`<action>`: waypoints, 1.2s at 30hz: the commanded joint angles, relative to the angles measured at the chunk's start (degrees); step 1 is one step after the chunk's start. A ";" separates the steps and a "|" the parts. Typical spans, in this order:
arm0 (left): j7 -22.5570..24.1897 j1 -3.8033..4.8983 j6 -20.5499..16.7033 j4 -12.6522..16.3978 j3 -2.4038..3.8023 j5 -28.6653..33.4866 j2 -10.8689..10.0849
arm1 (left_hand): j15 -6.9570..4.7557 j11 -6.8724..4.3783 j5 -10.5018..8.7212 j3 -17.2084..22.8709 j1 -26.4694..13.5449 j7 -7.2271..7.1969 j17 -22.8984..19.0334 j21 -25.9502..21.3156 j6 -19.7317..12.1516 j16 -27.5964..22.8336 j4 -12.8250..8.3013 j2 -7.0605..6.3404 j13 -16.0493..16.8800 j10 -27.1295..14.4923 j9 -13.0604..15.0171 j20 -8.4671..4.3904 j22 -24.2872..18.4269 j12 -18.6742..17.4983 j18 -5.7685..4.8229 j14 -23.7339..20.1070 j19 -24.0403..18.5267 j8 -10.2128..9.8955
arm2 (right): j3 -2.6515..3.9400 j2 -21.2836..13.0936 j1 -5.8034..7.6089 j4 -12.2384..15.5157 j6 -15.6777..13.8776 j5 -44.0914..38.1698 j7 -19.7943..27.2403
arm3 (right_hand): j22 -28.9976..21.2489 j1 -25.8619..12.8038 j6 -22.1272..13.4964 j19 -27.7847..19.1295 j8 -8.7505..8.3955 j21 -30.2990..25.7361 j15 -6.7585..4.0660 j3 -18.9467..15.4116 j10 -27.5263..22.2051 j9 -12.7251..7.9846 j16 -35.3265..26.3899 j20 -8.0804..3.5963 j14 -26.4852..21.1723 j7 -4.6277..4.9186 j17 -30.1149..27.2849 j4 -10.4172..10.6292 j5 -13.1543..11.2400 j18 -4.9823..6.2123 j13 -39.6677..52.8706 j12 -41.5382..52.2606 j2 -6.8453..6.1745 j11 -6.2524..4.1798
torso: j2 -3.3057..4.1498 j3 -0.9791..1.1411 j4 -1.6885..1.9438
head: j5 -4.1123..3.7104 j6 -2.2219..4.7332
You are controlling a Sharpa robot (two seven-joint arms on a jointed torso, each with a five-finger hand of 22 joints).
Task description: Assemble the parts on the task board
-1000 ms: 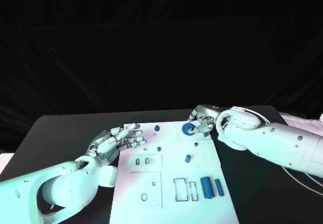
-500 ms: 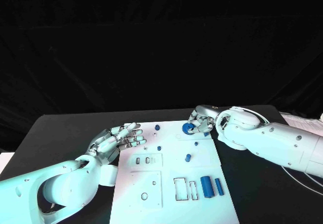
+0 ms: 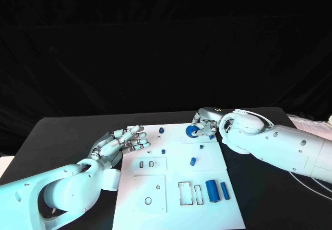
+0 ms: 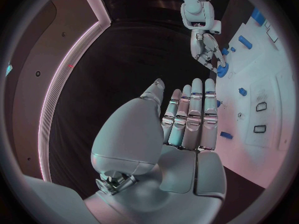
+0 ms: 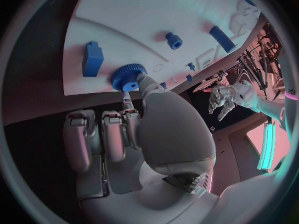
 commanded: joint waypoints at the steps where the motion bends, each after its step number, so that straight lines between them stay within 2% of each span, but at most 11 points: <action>1: 0.17 0.05 1.29 0.08 0.04 0.04 0.08 | 0.24 0.51 0.29 0.11 -0.08 0.27 0.10 -0.29 -0.08 -0.38 -0.36 0.35 0.04 0.01 -0.05 0.23 -0.10 -0.36 0.71 0.04 0.05 -0.29 | -0.32 0.10 -0.60 0.40 0.89 -6.07 -1.00 | 12.29 0.43 0.59 3.98 0.33 0.36 -0.17 0.51 3.48 0.17 0.24 -0.03 5.45 0.01 11.48 -0.26 -0.26 -1.01 10.57 0.39 -0.46 -0.43 | -0.01 0.00 0.03 | 0.00 -0.06; 6: 0.16 0.05 1.32 0.06 0.04 0.04 0.08 | 0.24 0.51 0.29 0.11 -0.08 0.27 0.10 -0.29 -0.08 -0.38 -0.36 0.35 0.04 0.01 -0.05 0.23 -0.10 -0.36 0.71 0.04 0.05 -0.29 | -0.33 -0.01 -0.79 1.47 -1.56 -7.11 -1.04 | 12.87 0.37 1.82 4.37 0.66 0.57 -0.40 2.04 3.74 0.31 0.32 -0.18 5.49 -0.34 11.68 -0.66 0.92 -1.15 11.00 0.92 0.02 -0.73 | -0.04 -0.01 0.06 | 0.00 -0.02; 14: 0.18 0.05 1.35 -0.01 0.04 0.04 0.11 | 0.24 0.51 0.29 0.11 -0.08 0.27 0.10 -0.29 -0.08 -0.38 -0.36 0.35 0.04 0.01 -0.05 0.23 -0.10 -0.36 0.71 0.04 0.05 -0.29 | -0.29 0.24 -0.74 4.64 -8.48 -9.67 -2.02 | 13.23 -0.71 3.02 4.62 0.79 0.70 -0.75 3.93 3.78 0.48 0.30 -0.49 5.48 -0.85 11.64 -0.75 2.21 -1.23 11.05 0.85 0.74 -1.17 | -0.02 -0.04 0.09 | 0.24 0.23; 18: 0.19 0.05 1.35 -0.08 0.04 0.04 0.17 | 0.24 0.51 0.29 0.11 -0.08 0.27 0.10 -0.29 -0.08 -0.38 -0.36 0.35 0.04 0.01 -0.05 0.23 -0.10 -0.36 0.71 0.04 0.05 -0.29 | -0.28 1.05 -0.62 6.17 -10.13 -10.96 -2.23 | 13.71 -0.73 3.19 4.95 0.79 0.88 -0.83 4.31 3.86 0.51 0.35 -0.57 5.51 -0.92 11.76 -0.98 2.35 -1.35 11.19 1.02 0.73 -1.25 | 0.01 -0.05 0.14 | 0.32 0.33; 22: 0.19 0.05 1.36 -0.09 0.04 0.04 0.20 | 0.24 0.51 0.29 0.11 -0.08 0.27 0.10 -0.29 -0.08 -0.38 -0.36 0.35 0.04 0.01 -0.05 0.23 -0.10 -0.36 0.71 0.04 0.05 -0.29 | -0.30 2.52 -0.56 7.17 -10.52 -11.94 -2.21 | 14.05 -0.99 3.27 5.18 0.74 1.01 -0.87 4.48 3.97 0.51 0.43 -0.62 5.54 -0.92 11.94 -1.02 2.42 -1.43 11.36 1.27 0.69 -1.25 | 0.00 -0.04 0.11 | 0.44 0.32; 27: 0.20 0.05 1.37 -0.05 0.04 0.04 0.22 | 0.24 0.51 0.29 0.19 0.00 0.26 0.16 -0.37 -0.04 -0.47 -0.47 0.48 0.05 0.03 -0.04 0.24 -0.13 -0.42 0.72 0.07 0.09 -0.36 | -0.46 4.45 -0.54 6.98 -10.60 -12.79 -2.27 | 14.20 -1.16 3.36 5.29 0.73 1.06 -0.89 4.60 4.02 0.53 0.46 -0.65 5.56 -0.95 12.01 -1.05 2.37 -1.47 11.43 1.35 0.65 -1.27 | 0.02 -0.08 0.06 | 0.60 0.20; 36: 0.19 0.05 1.45 -0.02 0.04 0.04 0.29 | 0.24 0.51 0.29 0.19 0.00 0.26 0.16 -0.37 -0.04 -0.47 -0.47 0.48 0.05 0.03 -0.04 0.24 -0.13 -0.42 0.72 0.07 0.09 -0.36 | -1.51 8.50 -0.90 5.03 -10.07 -13.95 -2.83 | 14.58 -1.57 3.64 5.54 0.72 1.20 -0.96 4.88 4.13 0.58 0.49 -0.73 5.57 -1.05 12.07 -1.22 2.16 -1.56 11.60 1.57 0.52 -1.35 | 0.05 -0.03 0.15 | 0.87 -0.06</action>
